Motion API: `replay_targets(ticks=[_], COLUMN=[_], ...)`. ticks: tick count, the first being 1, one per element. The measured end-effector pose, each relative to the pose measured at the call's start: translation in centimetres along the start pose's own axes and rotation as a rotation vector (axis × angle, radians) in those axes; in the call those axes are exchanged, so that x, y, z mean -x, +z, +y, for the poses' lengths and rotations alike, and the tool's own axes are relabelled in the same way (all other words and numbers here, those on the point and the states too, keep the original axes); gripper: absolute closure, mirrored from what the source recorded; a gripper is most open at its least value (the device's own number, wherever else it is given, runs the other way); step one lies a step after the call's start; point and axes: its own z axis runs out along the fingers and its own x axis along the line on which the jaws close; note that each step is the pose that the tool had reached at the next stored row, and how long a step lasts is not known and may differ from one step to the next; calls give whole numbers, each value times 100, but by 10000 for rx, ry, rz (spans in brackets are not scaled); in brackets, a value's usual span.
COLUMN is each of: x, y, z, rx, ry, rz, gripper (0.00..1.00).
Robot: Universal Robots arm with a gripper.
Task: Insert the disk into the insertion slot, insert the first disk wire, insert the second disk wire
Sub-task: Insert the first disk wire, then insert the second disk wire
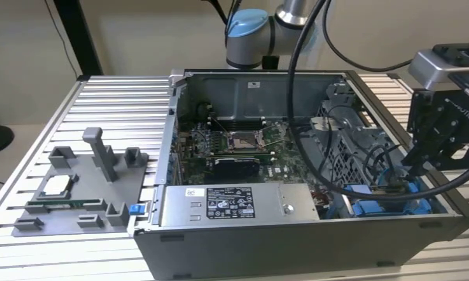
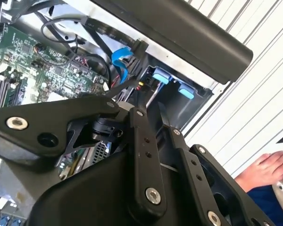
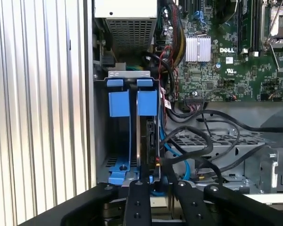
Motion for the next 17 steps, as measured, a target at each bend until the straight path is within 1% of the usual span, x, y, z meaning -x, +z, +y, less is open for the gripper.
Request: replay_targets(ticks=[17], x=[11], y=[-3], z=[-267], rx=[76], ry=[2], rz=[3], gripper=[100])
